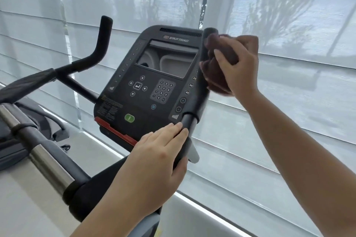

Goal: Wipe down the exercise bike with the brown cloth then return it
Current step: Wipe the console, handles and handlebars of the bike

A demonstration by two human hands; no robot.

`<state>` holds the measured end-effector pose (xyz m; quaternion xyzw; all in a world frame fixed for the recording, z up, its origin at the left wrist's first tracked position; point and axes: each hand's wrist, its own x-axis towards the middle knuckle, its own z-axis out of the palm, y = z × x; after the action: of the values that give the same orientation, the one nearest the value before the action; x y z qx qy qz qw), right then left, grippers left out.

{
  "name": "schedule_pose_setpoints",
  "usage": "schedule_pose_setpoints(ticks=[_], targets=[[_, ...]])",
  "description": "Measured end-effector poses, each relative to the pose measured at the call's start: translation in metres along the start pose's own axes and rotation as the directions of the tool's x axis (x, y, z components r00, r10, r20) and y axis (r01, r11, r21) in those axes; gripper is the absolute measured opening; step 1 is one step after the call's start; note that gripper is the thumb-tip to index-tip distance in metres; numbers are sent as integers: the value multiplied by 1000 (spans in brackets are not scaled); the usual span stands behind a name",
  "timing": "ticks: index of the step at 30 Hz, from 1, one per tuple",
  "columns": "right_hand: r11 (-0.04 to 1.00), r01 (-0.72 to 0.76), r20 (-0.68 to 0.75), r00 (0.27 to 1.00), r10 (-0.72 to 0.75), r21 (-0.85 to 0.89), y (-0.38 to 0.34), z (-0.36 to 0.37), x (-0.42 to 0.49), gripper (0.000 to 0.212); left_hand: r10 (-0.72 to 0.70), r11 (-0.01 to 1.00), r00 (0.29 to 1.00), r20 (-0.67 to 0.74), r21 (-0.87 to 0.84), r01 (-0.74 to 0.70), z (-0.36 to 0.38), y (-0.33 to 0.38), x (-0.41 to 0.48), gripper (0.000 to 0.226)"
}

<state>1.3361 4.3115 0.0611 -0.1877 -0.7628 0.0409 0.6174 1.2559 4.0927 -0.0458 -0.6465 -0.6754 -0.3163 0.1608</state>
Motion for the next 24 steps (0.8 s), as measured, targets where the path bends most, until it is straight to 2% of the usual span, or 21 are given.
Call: schedule_pose_setpoints(ticks=[2,5,9,11,13,16,19,22,24], targets=[[998,-58,-33,998,58,27,4,9,13,33,-3,1000,1000,-6,-5,3,0,0,-1,46],[988,-122,2,993,122,100,11,20,-18,36,-6,1000,1000,-1,-15,6,-1,0,0,46],[989,-97,66,994,90,110,17,17,-81,32,-20,1000,1000,9,-20,20,-1,2,0,46],[986,-121,123,987,107,117,18,9,-86,31,-27,999,1000,16,-30,28,-2,3,0,47],[994,-76,183,981,60,83,18,1,-74,32,-35,998,999,26,-47,36,-3,3,0,47],[996,-29,90,996,22,80,16,-2,-34,33,-50,994,998,39,-94,54,-4,3,0,49],[989,-64,-41,997,69,131,11,14,0,33,-67,989,997,32,-127,71,-5,1,0,54],[974,-156,-46,985,166,166,7,27,-9,33,-52,990,998,46,-130,57,-3,0,-1,53],[971,-196,-17,980,200,134,7,26,-36,31,-20,990,995,94,-136,33,-3,-4,-3,60]])
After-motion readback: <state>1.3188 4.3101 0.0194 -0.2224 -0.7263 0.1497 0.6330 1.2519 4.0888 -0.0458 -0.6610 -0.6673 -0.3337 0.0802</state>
